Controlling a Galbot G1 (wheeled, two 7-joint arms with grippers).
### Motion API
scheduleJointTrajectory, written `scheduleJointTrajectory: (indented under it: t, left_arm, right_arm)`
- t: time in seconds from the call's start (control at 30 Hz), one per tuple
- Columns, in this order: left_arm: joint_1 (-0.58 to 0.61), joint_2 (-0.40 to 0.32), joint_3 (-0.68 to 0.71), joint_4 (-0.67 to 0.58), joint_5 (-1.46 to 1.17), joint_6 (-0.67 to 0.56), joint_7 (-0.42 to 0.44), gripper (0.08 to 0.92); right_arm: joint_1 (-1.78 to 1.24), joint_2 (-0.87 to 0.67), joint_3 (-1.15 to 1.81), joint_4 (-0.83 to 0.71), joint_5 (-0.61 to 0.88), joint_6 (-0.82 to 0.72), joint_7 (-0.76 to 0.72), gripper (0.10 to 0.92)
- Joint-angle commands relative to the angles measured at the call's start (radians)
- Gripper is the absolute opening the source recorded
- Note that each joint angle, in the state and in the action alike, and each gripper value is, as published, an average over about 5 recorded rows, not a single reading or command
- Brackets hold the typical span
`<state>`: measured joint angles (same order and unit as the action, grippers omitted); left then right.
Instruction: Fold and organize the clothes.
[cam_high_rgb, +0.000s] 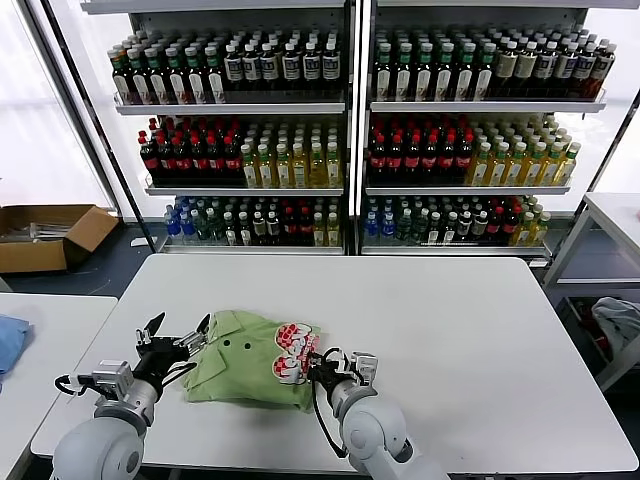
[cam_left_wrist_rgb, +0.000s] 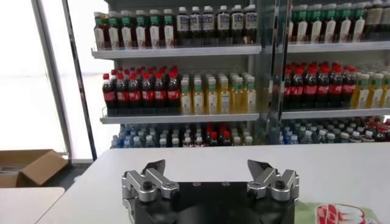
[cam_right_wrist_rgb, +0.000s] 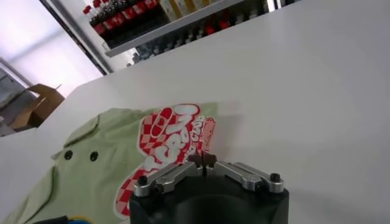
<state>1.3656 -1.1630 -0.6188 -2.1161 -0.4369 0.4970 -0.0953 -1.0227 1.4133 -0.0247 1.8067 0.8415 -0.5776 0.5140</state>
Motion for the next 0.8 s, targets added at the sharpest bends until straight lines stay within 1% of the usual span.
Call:
scheduleJointTrajectory:
  t: [0.03, 0.23, 0.47, 0.53, 0.7, 0.8]
  left_arm:
    - [0.008, -0.004, -0.003, -0.005, 0.000, -0.001, -0.001, 0.823]
    - [0.003, -0.030, 0.015, -0.015, 0.005, -0.002, -0.002, 0.823]
    - [-0.005, -0.067, 0.043, -0.012, 0.025, -0.005, -0.001, 0.823]
    - [-0.008, -0.076, 0.051, -0.012, 0.029, -0.006, 0.000, 0.823]
    - [-0.008, -0.095, 0.073, -0.014, 0.044, -0.004, 0.001, 0.823]
    - [-0.004, -0.102, 0.078, -0.016, 0.047, -0.004, 0.003, 0.823]
  right_arm:
    - [-0.013, -0.021, 0.014, 0.029, 0.000, -0.003, 0.006, 0.106]
    - [0.014, -0.204, 0.044, 0.096, 0.044, -0.005, 0.004, 0.106]
    - [0.012, -0.366, 0.153, 0.087, 0.074, -0.005, -0.029, 0.106]
    - [0.008, -0.393, 0.177, 0.063, 0.050, -0.004, -0.049, 0.106]
    - [0.024, -0.403, 0.229, -0.022, -0.073, -0.003, -0.105, 0.106]
    - [0.022, -0.403, 0.248, -0.038, -0.136, -0.002, -0.137, 0.106]
